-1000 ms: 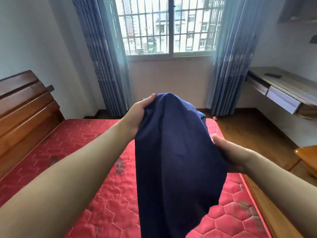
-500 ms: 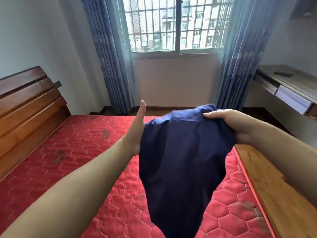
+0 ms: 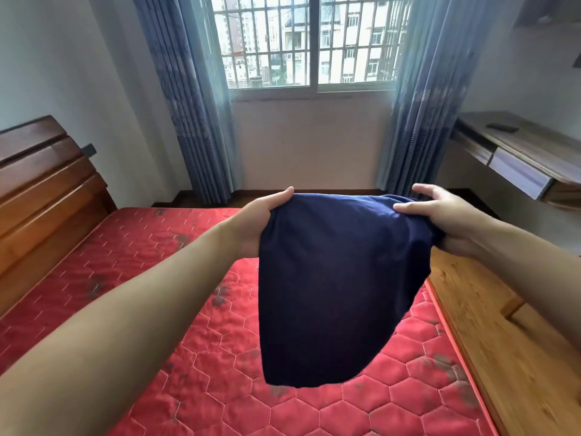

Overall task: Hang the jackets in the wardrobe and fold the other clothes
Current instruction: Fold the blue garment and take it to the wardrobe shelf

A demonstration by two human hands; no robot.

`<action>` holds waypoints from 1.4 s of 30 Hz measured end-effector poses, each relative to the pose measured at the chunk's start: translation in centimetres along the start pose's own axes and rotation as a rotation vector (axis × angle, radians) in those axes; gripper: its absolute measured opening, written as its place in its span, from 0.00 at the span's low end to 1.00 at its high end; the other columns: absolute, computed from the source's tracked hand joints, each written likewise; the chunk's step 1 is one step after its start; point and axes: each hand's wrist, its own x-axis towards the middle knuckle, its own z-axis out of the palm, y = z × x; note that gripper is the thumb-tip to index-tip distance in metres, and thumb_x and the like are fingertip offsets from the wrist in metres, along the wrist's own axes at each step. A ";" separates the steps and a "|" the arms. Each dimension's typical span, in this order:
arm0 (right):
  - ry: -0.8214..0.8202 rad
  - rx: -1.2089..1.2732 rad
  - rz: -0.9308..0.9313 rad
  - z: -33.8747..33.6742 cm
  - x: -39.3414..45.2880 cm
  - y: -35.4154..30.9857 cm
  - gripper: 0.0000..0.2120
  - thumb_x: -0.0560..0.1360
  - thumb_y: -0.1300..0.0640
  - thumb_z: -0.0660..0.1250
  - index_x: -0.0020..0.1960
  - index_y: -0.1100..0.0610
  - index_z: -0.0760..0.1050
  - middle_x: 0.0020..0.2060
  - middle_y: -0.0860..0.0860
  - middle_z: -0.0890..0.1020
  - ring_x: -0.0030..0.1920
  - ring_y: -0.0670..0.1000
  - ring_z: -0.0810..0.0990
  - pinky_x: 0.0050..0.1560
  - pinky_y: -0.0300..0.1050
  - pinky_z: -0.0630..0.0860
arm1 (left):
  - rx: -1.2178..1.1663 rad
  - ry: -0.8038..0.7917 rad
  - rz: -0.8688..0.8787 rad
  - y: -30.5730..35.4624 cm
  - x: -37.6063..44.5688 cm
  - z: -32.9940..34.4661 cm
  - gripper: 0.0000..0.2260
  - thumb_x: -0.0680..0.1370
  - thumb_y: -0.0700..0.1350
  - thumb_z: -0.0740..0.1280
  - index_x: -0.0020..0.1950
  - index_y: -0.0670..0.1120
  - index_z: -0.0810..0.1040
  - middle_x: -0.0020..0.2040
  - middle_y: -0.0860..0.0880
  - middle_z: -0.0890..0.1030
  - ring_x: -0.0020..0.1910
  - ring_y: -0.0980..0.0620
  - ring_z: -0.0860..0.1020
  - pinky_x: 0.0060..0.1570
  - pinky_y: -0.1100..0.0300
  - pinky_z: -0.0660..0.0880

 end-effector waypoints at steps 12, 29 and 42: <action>0.084 0.014 -0.296 0.4 -0.3 -2.0 0.12 0.72 0.66 0.72 0.55 0.63 0.80 0.49 0.56 0.84 0.43 0.47 0.83 0.50 0.37 0.79 | 0.047 0.153 0.065 1.5 -0.2 0.5 0.15 0.79 0.55 0.65 0.48 0.44 0.82 0.45 0.47 0.85 0.44 0.51 0.83 0.52 0.57 0.77; 0.045 -0.155 -0.031 -0.7 1.2 -2.7 0.14 0.72 0.73 0.67 0.50 0.57 0.81 0.47 0.51 0.84 0.45 0.48 0.82 0.48 0.42 0.78 | 0.149 0.225 0.144 1.8 0.0 -0.1 0.14 0.74 0.32 0.68 0.59 0.41 0.80 0.51 0.42 0.84 0.46 0.46 0.82 0.50 0.56 0.80; 0.116 -0.353 -0.367 -0.5 0.2 -1.1 0.13 0.73 0.72 0.64 0.50 0.57 0.80 0.48 0.56 0.84 0.38 0.41 0.81 0.44 0.31 0.77 | 0.055 0.256 0.371 0.6 1.4 1.9 0.15 0.74 0.33 0.71 0.58 0.47 0.82 0.45 0.46 0.83 0.44 0.49 0.81 0.53 0.56 0.78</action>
